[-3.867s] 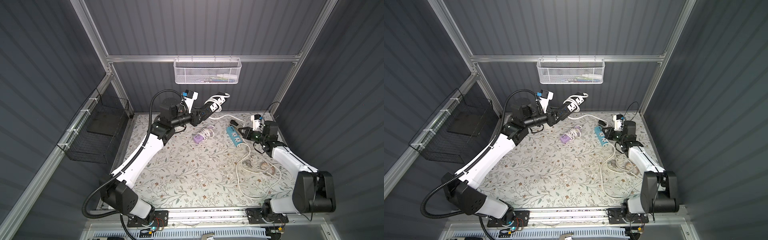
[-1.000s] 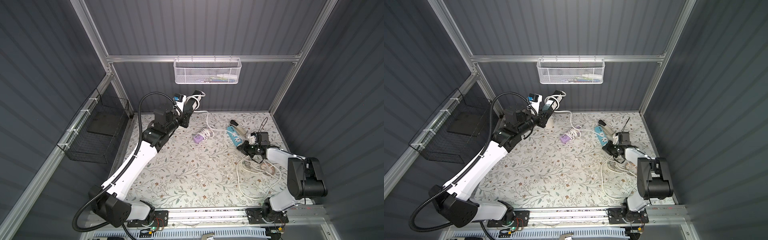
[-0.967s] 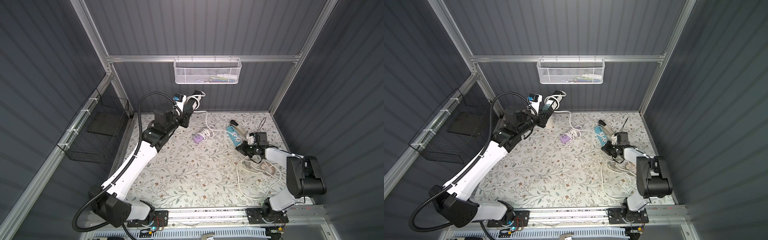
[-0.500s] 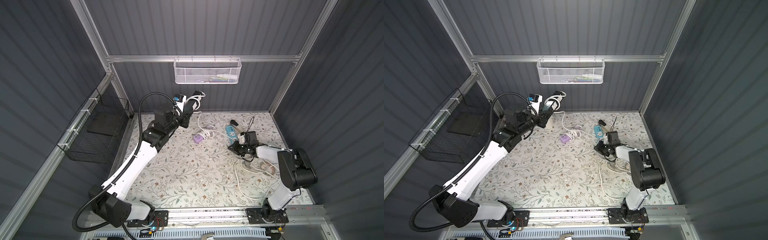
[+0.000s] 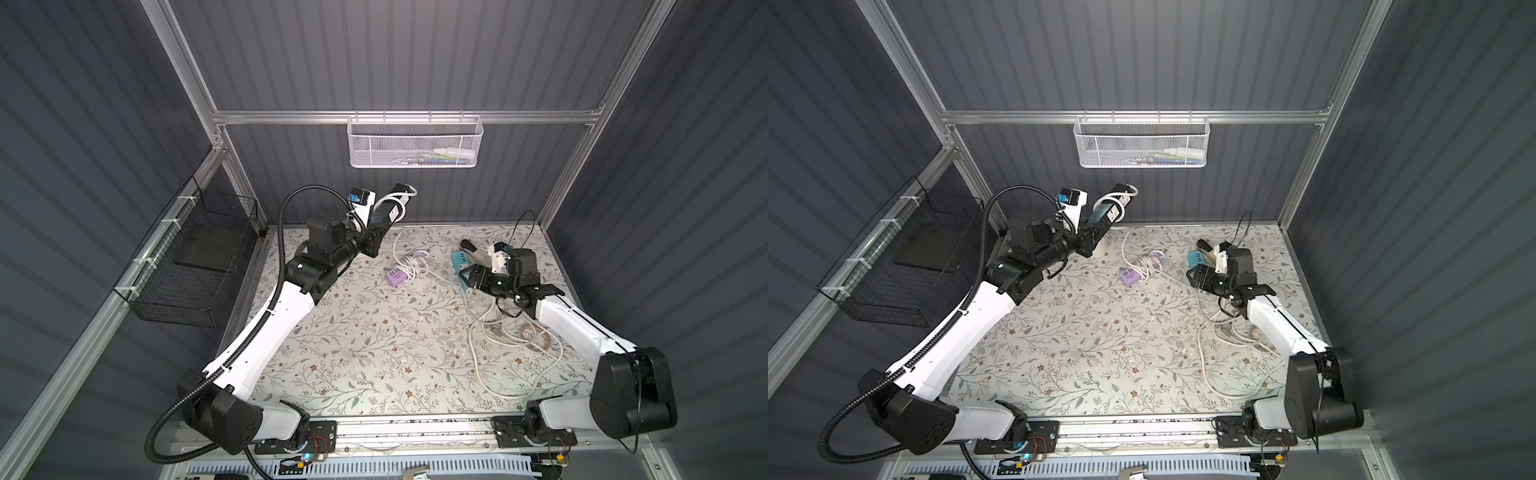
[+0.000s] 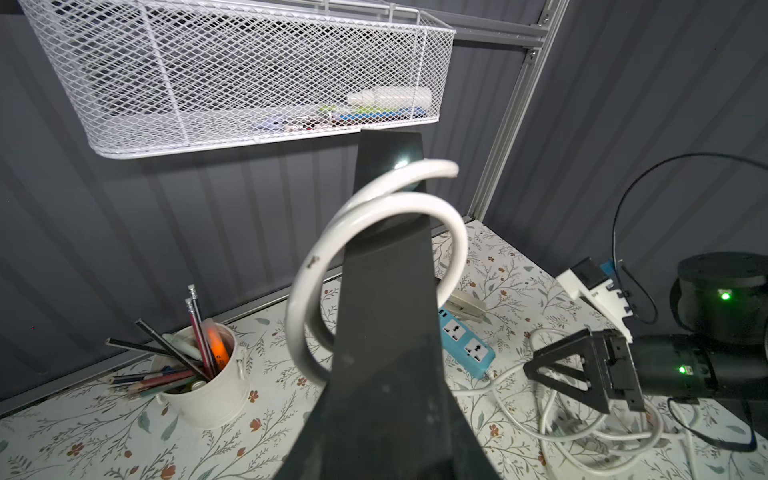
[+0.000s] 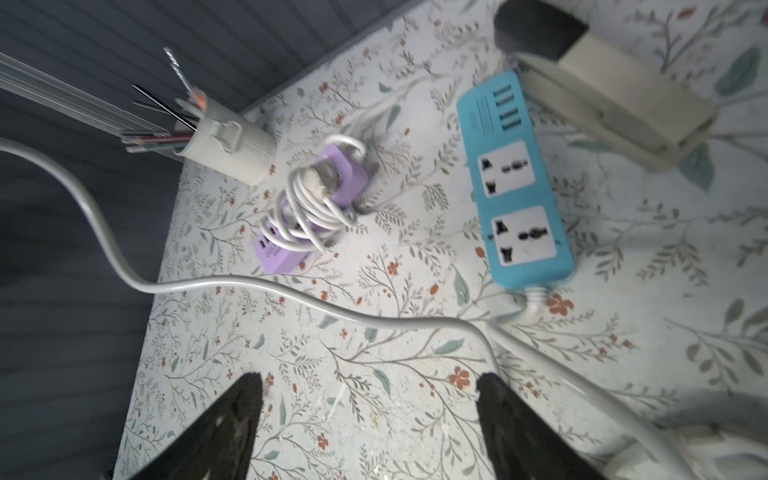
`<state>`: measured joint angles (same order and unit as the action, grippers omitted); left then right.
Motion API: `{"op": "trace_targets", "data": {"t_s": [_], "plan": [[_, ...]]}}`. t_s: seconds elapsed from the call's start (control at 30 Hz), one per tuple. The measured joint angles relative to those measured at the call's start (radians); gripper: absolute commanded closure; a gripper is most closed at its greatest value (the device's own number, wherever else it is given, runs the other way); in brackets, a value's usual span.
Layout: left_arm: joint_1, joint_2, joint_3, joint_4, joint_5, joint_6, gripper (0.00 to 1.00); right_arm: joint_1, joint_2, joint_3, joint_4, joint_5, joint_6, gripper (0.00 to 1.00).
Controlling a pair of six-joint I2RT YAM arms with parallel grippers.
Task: Unwrap the cord wrapped around the power strip
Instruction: Unwrap the power cord from the power strip.
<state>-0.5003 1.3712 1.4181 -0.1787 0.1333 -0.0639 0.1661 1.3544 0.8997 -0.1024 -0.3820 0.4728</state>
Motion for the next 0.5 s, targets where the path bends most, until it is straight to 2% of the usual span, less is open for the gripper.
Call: {"op": "trace_targets", "data": {"t_s": [0.03, 0.17, 0.27, 0.5], "plan": [[0.000, 0.002, 0.002, 0.000, 0.016, -0.003, 1.00, 0.000, -0.020, 0.012, 0.006, -0.016, -0.011, 0.01], [0.000, 0.019, 0.018, -0.001, 0.080, -0.019, 1.00, 0.004, -0.051, 0.058, 0.093, -0.103, -0.024, 0.01], [0.000, 0.031, 0.034, -0.001, 0.131, -0.035, 1.00, 0.010, -0.029, 0.075, 0.238, -0.178, -0.002, 0.01], [0.000, 0.046, 0.063, 0.000, 0.228, -0.079, 1.00, 0.082, 0.181, 0.146, 0.576, -0.258, 0.033, 0.01]]}}
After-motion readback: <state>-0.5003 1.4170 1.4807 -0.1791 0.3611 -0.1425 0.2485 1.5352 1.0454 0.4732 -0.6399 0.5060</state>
